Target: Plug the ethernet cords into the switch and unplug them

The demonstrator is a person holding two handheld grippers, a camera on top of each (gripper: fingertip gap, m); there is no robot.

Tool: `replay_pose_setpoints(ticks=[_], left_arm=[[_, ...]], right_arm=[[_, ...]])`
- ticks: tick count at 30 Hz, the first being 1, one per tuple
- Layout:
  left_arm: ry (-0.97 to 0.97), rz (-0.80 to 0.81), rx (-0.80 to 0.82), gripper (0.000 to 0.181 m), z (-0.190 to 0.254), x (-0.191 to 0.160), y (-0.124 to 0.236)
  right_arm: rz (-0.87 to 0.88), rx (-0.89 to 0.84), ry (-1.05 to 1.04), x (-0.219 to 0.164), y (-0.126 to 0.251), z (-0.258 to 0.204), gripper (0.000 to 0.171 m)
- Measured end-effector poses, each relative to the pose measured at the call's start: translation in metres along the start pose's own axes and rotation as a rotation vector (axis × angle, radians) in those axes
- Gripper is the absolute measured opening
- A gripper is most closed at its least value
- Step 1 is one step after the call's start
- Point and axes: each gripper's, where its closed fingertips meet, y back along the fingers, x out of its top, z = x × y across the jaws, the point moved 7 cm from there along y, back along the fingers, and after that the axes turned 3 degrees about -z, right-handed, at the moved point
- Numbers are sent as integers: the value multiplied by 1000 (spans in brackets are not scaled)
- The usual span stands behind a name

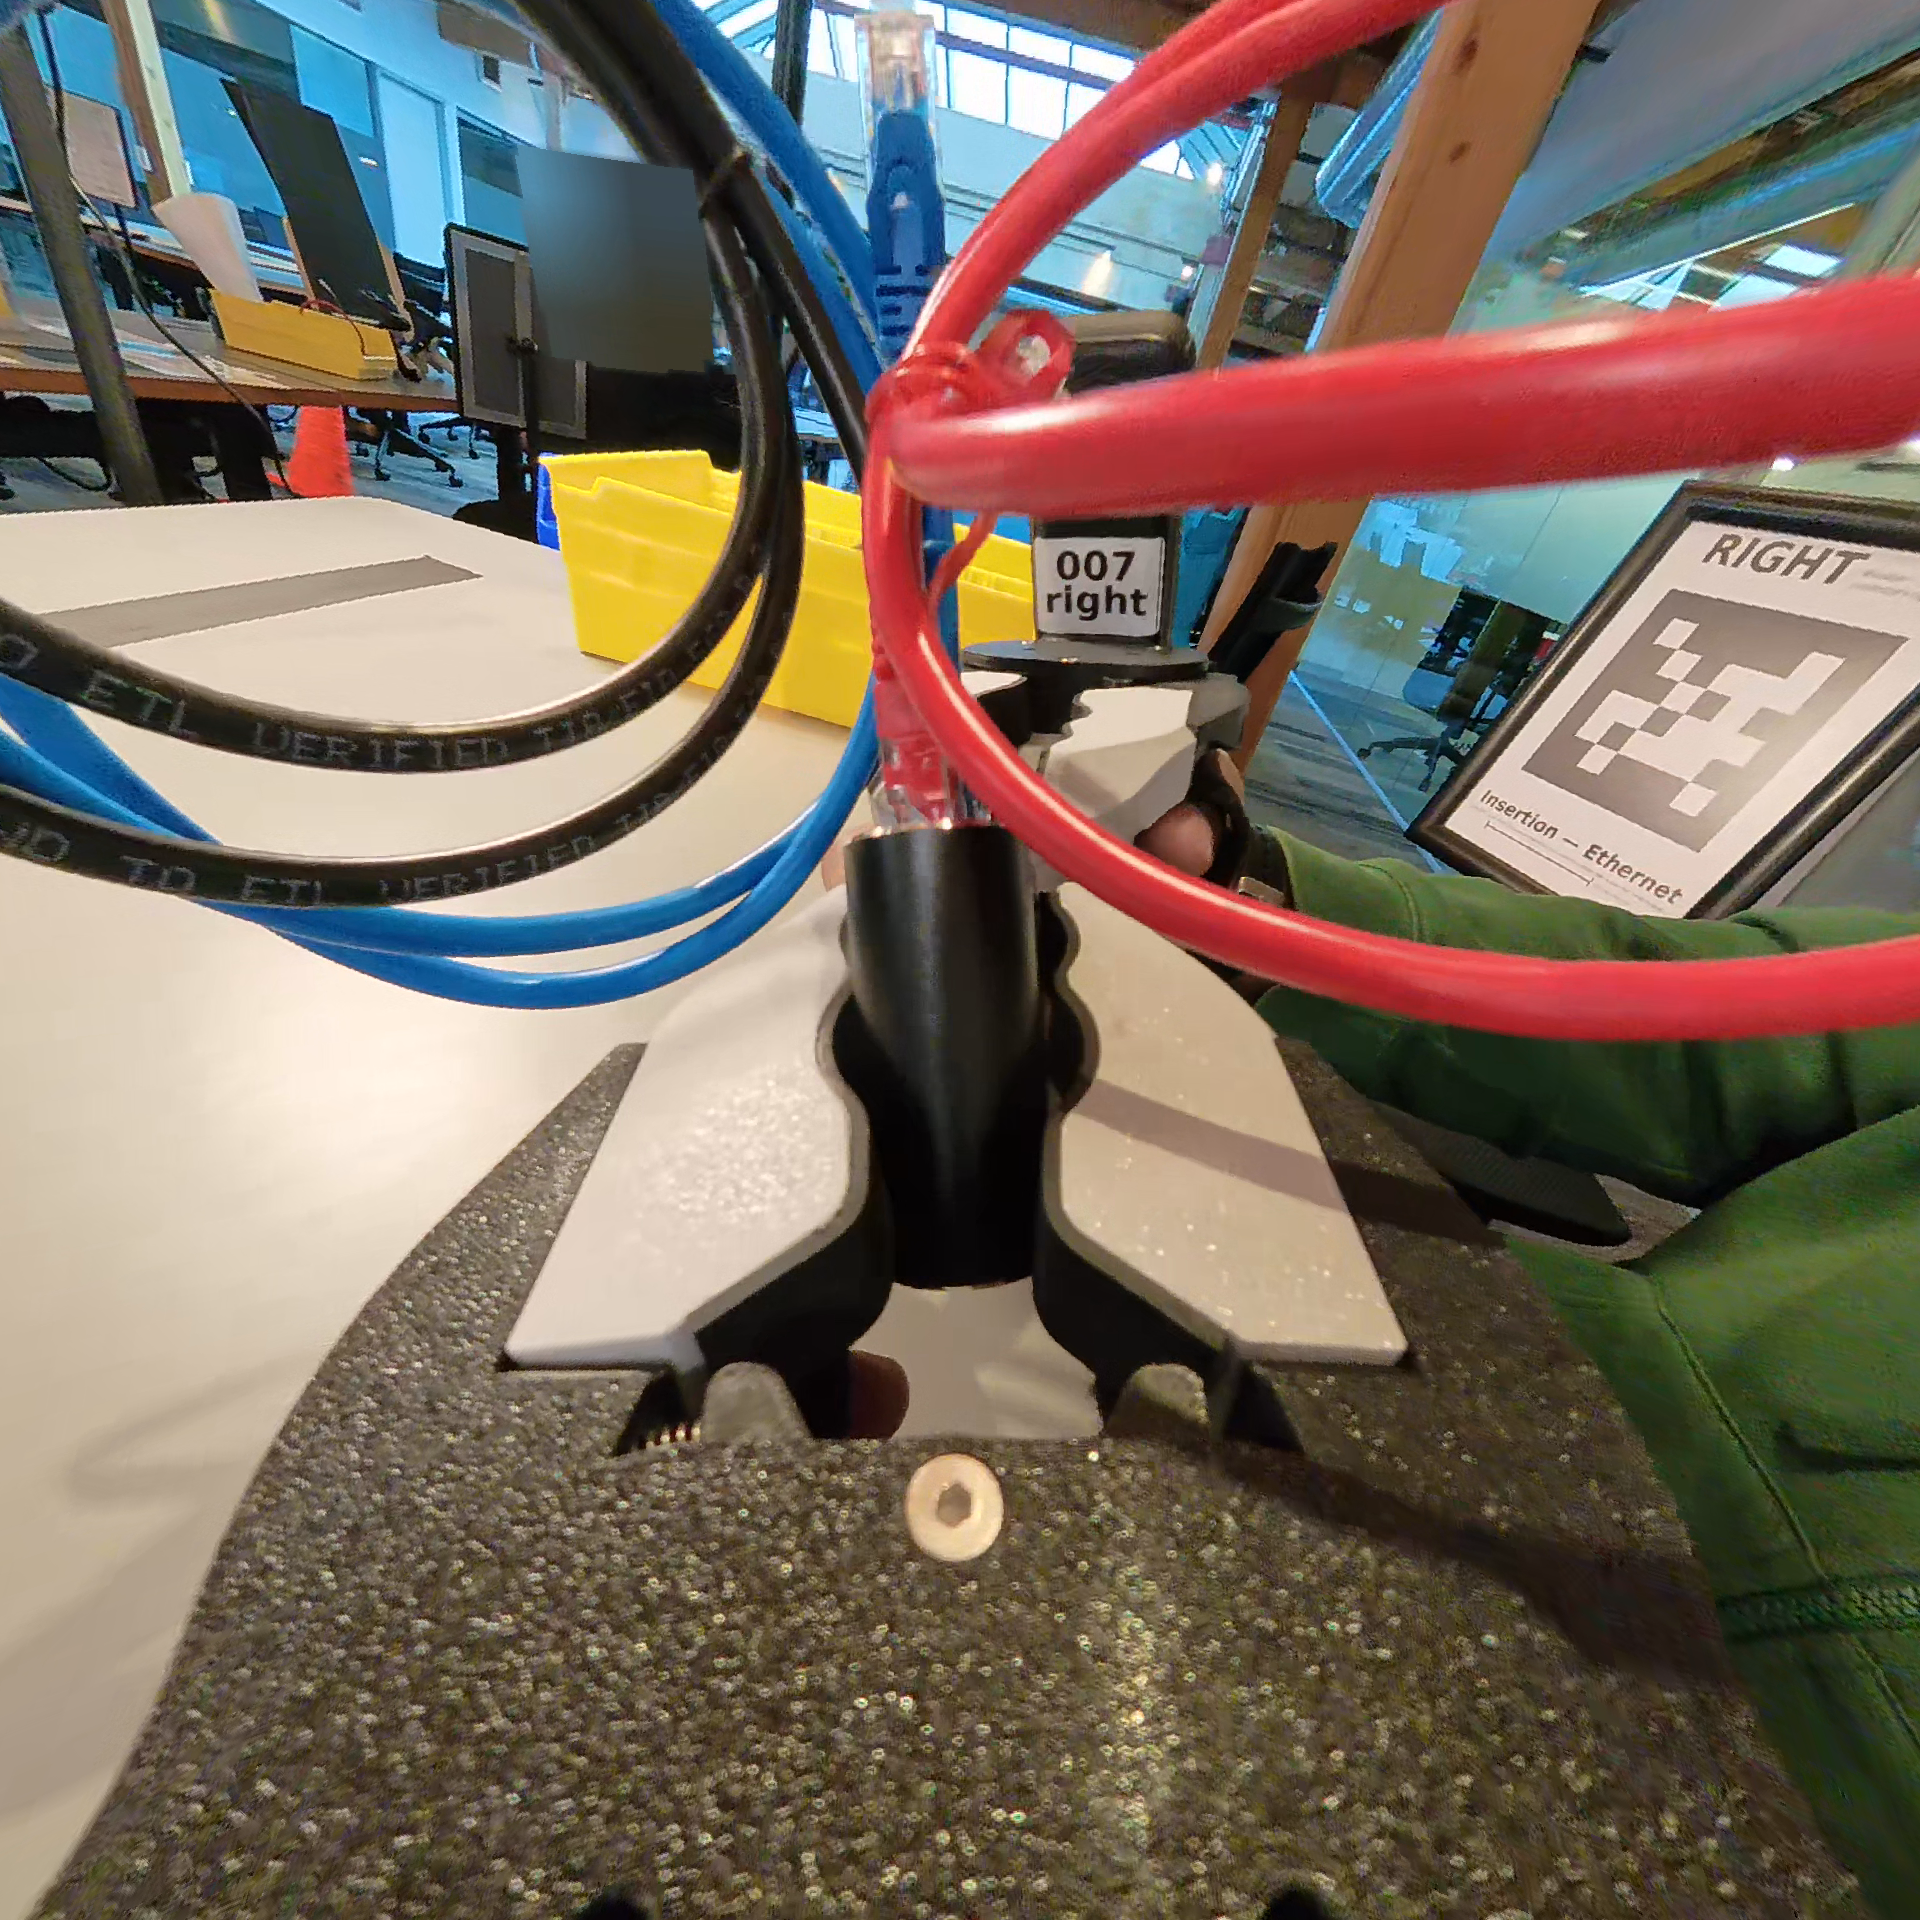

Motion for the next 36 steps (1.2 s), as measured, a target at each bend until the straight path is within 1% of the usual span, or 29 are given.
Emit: replay_pose_setpoints(ticks=[12,20,27,30,34,36], left_arm=[[42,18,-33,30,-1,0,1],[49,3,10,29,-3,-1,0],[36,-7,14,31,-2,-1,-2],[26,-4,22,31,-2,-1,-2],[15,-21,15,29,-1,-1,-4],[20,-38,9,28,-1,-2,-6]], right_arm=[[11,12,1,1,2,-1,19],[-8,-93,139,0,2,-1,17],[35,-149,200,4,1,-5,15],[48,-157,188,5,0,-5,15],[81,-102,114,7,1,-3,14],[69,-103,129,8,2,-3,14]])
